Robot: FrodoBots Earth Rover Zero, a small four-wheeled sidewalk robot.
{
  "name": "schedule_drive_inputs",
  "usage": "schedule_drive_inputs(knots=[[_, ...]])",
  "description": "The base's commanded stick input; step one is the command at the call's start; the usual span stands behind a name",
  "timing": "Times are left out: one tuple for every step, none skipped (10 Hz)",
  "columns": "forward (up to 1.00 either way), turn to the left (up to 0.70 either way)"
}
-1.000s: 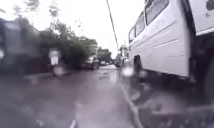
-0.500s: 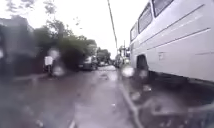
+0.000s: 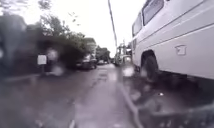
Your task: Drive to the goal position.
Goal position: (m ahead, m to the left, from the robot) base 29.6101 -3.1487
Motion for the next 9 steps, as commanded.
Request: schedule_drive_inputs(knots=[[1.0, 0.0], [1.0, 0.0], [1.0, 0.0], [1.0, 0.0], [1.0, 0.0], [1.0, 0.0], [1.0, 0.0], [1.0, 0.0], [1.0, 0.0]])
